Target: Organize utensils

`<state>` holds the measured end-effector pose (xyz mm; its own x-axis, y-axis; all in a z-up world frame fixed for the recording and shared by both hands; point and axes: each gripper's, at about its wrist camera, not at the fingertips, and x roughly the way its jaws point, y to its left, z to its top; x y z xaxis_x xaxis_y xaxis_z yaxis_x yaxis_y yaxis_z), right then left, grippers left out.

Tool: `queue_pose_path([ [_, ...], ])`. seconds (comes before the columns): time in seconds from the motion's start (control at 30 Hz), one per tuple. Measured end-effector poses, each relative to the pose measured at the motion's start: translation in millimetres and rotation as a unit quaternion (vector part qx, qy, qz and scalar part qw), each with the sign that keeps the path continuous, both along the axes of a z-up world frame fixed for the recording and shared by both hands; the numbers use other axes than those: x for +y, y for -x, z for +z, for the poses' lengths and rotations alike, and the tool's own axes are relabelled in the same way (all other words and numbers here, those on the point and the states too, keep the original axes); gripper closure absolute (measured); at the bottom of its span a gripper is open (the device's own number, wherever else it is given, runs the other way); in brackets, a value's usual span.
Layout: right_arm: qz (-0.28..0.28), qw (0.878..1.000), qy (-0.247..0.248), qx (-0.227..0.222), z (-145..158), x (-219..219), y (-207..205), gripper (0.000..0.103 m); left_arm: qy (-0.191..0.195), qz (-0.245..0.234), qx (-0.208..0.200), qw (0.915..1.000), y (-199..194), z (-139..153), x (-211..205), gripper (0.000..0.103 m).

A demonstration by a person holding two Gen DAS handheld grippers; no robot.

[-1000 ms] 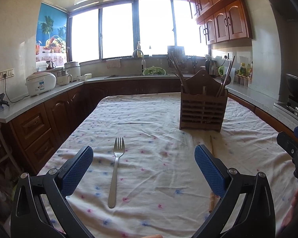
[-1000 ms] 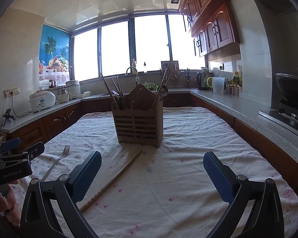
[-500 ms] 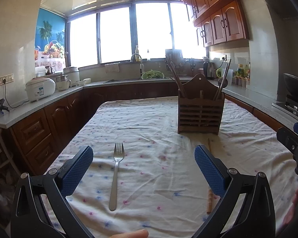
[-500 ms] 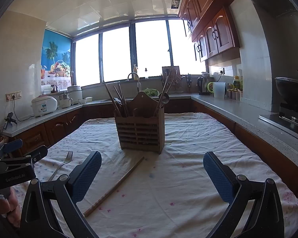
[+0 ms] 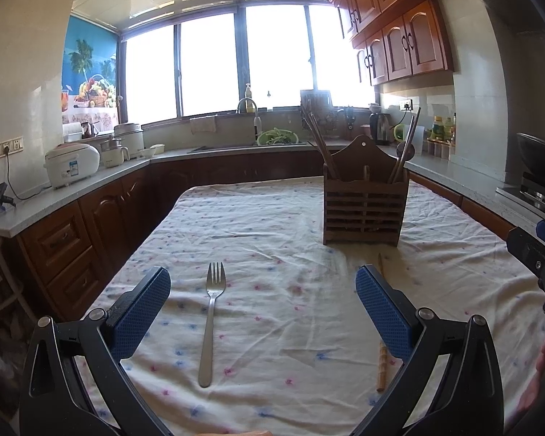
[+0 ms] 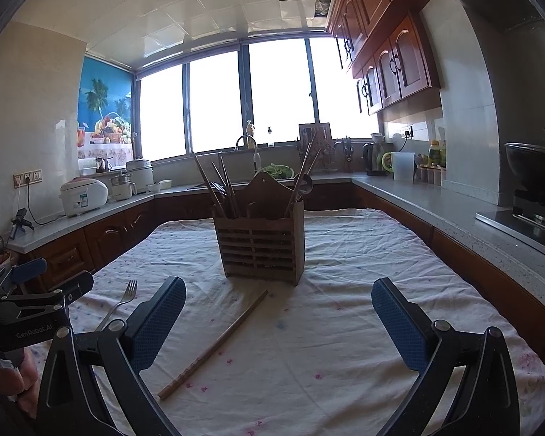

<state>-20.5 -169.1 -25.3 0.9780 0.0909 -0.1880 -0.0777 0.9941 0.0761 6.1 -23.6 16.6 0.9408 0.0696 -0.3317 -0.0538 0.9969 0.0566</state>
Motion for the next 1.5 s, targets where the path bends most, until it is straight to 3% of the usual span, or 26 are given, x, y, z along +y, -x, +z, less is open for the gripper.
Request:
queue_pose_path([
  [1.5, 0.004, 1.0, -0.002, -0.002, 3.2, 3.1, 2.4, 0.0, 0.006, -0.007, 0.004, 0.9999, 2.0, 0.2, 0.1, 0.0],
])
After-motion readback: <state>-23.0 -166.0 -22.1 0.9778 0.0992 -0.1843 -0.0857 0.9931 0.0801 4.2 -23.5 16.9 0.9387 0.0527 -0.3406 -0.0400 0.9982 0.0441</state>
